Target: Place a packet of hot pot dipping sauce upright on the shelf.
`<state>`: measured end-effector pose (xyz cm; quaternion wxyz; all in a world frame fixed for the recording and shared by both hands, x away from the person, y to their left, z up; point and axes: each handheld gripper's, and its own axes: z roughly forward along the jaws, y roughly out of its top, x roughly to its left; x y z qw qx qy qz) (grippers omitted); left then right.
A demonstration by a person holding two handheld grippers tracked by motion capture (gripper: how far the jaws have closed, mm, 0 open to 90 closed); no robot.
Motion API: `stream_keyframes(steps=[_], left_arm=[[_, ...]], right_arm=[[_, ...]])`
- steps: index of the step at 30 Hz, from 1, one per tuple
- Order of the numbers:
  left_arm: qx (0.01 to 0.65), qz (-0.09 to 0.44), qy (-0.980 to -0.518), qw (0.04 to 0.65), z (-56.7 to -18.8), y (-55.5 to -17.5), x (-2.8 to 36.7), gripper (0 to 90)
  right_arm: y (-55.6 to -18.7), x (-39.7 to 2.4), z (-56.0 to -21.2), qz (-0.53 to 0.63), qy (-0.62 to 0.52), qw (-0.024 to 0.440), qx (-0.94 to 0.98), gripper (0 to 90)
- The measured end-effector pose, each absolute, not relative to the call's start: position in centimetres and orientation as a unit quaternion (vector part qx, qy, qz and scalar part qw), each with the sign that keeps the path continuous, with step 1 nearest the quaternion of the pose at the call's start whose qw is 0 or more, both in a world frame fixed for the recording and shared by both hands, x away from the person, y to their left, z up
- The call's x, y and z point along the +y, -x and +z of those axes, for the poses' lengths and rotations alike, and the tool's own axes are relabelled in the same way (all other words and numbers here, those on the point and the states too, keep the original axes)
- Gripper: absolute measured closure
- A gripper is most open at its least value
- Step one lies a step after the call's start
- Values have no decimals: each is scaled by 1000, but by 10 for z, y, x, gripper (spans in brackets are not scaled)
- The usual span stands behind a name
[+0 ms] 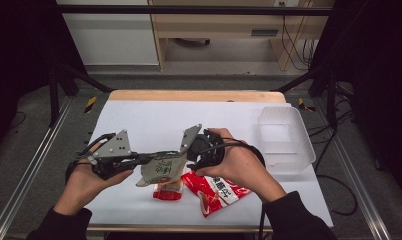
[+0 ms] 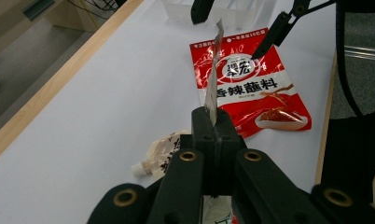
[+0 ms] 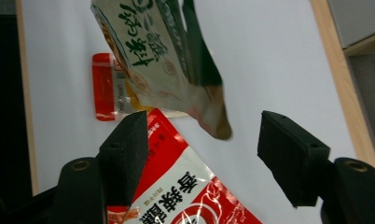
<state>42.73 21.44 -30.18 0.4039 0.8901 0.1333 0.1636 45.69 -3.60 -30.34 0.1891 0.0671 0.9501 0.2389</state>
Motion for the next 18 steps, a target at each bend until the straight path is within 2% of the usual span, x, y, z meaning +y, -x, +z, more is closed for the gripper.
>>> stream_keyframes(steps=[13,18], left_arm=[[108,159,-895,403,-298,-421,199,900],[109,157,-894,406,-298,-421,200,900]], right_arm=[[-454,-26,-308,228,-47,149,961,551],[-454,-24,-309,224,-39,144,963,586]])
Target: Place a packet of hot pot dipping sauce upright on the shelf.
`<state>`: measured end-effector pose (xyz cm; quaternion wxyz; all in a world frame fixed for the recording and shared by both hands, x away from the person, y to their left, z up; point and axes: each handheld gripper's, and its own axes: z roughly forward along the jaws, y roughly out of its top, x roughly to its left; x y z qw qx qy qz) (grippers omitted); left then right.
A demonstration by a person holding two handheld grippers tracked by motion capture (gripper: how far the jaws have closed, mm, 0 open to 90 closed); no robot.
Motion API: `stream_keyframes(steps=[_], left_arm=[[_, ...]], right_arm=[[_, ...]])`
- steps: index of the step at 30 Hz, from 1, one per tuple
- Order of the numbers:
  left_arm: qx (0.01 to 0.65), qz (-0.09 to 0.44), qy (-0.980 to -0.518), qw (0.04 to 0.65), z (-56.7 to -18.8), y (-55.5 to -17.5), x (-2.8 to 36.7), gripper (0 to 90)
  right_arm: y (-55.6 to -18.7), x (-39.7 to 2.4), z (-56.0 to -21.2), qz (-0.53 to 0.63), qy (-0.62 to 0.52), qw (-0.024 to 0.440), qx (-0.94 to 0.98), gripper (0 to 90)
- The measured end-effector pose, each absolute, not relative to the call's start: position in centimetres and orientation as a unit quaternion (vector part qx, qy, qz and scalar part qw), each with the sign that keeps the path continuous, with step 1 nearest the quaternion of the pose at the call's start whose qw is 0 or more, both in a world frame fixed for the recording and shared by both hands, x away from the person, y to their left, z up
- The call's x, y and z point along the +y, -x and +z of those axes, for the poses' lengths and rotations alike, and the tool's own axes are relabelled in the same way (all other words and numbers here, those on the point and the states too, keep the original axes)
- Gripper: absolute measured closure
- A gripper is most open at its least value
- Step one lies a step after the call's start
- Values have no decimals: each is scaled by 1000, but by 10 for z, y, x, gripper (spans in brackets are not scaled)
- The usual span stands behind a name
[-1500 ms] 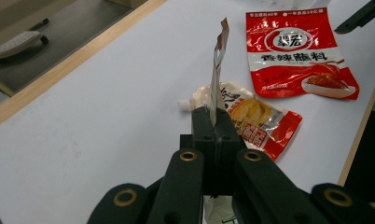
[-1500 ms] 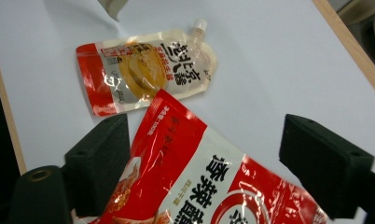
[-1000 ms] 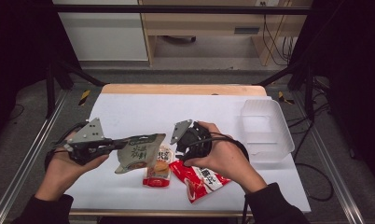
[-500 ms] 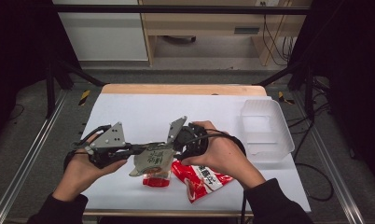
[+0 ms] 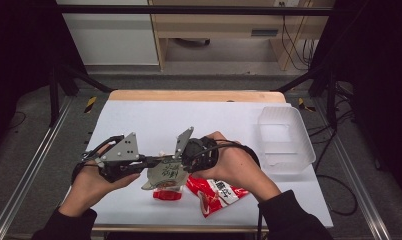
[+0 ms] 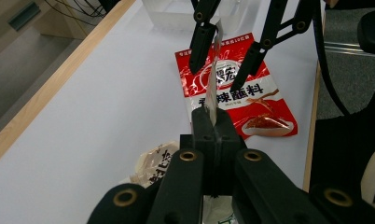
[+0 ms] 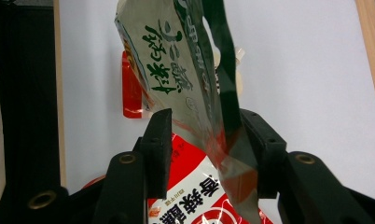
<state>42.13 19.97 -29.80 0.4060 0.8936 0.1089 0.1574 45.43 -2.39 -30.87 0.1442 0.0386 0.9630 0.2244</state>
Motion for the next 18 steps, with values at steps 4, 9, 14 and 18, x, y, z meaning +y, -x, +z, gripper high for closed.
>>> stream_keyframes(steps=[4,9,14,18], left_arm=[[108,157,-894,405,-298,-422,198,900],[107,155,-893,409,-297,-422,196,900],[110,155,-891,413,-297,-422,196,900],[113,154,-887,420,-296,-423,198,900]], right_arm=[[-456,-23,-308,225,-37,143,963,653],[-458,-22,-309,216,-53,131,966,759],[-459,-22,-307,216,-64,126,966,867],[-459,-23,-304,217,-62,130,965,896]])
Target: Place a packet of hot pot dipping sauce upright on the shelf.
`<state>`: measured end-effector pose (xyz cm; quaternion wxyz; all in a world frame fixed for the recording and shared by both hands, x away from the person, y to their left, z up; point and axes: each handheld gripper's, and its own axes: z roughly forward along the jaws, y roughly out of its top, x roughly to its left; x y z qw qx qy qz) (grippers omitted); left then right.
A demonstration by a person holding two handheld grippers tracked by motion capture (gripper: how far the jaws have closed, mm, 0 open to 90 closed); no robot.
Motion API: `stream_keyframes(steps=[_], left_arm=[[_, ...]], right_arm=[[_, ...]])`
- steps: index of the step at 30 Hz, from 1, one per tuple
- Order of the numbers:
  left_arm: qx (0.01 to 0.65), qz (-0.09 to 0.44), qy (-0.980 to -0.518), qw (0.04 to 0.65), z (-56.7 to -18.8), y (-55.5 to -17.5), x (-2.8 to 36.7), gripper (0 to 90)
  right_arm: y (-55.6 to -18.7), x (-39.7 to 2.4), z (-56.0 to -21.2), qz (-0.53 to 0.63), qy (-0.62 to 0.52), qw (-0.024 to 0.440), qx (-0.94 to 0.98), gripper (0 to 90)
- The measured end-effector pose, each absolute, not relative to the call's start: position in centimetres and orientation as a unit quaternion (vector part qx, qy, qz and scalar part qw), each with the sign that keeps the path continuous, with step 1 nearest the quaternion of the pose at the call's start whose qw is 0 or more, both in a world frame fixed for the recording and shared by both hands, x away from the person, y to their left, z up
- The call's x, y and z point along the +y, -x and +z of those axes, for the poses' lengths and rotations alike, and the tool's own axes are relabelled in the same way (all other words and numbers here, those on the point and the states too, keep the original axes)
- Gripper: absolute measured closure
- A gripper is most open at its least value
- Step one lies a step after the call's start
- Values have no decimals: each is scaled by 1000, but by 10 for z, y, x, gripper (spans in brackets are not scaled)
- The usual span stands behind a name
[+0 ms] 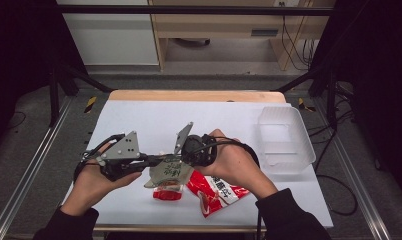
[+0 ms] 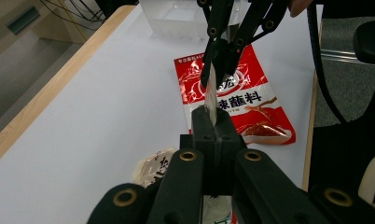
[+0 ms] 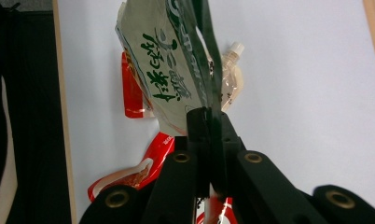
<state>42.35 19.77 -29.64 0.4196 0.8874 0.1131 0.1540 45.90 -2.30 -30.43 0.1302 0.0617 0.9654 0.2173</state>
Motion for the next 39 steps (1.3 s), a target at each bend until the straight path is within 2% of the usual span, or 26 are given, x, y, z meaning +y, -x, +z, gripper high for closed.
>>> stream_keyframes(steps=[7,9,13,15,21,28,34,36,39], left_arm=[[119,152,-880,435,-296,-426,200,900],[121,149,-877,441,-296,-427,200,873],[132,157,-866,455,-297,-429,204,715],[140,170,-860,460,-299,-431,207,545],[185,188,-833,486,-317,-435,223,302],[242,189,-811,499,-359,-431,253,148],[280,201,-808,478,-388,-429,272,93],[297,207,-800,479,-395,-431,277,50],[317,218,-789,479,-403,-433,286,48]], right_arm=[[-460,-24,-296,215,-57,147,964,900],[-460,-24,-292,211,-56,157,963,900],[-463,-27,-286,199,-56,167,964,900],[-466,-29,-283,194,-58,171,964,900],[-479,-38,-279,186,-62,175,965,900],[-493,-56,-268,179,-72,187,963,900],[-499,-71,-252,178,-85,201,960,900],[-500,-75,-246,180,-88,207,957,900],[-500,-82,-239,183,-91,213,955,900]])
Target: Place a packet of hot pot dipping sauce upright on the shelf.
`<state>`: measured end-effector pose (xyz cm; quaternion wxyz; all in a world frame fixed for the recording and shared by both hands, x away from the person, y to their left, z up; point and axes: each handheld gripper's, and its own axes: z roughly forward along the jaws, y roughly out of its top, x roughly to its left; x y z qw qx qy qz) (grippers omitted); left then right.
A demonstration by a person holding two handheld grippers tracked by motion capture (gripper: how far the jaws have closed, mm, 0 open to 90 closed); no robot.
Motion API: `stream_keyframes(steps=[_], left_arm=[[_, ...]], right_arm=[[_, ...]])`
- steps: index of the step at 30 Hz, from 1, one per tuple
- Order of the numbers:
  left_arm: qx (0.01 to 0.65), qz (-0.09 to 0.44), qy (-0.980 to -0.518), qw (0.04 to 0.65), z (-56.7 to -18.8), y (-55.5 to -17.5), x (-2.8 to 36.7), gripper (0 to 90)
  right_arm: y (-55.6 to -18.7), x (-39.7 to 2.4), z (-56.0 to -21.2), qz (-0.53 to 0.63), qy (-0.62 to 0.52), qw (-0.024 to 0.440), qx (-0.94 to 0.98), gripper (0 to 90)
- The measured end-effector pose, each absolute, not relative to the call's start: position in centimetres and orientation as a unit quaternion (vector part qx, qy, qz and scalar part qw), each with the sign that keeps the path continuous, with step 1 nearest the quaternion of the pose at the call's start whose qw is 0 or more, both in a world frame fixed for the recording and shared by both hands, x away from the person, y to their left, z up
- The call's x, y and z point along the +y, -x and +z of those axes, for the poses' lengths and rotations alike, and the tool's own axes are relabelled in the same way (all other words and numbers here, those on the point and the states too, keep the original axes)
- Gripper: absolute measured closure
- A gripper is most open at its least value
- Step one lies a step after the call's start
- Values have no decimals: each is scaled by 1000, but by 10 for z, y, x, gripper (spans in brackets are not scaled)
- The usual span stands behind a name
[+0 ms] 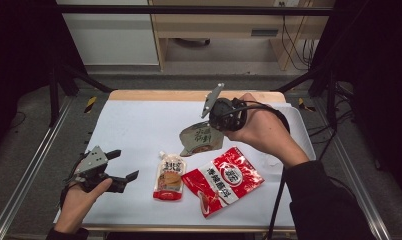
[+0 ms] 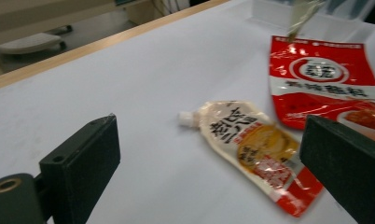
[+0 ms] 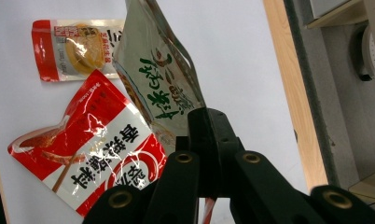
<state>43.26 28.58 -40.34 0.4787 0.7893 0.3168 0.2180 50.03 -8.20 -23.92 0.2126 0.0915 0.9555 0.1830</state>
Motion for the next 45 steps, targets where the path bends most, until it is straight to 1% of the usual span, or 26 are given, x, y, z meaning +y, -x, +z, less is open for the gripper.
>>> stream_keyframes(steps=[6,15,29,45], left_arm=[[343,221,-777,480,-416,-434,303,48],[372,225,-770,467,-436,-433,314,49],[386,227,-762,467,-438,-435,330,49],[389,224,-765,463,-441,-435,330,50]], right_arm=[[-501,-94,-232,182,-96,219,954,900],[-494,-121,-229,181,-121,235,947,900],[-485,-167,-224,186,-161,255,935,900],[-477,-216,-225,190,-190,268,925,900]])
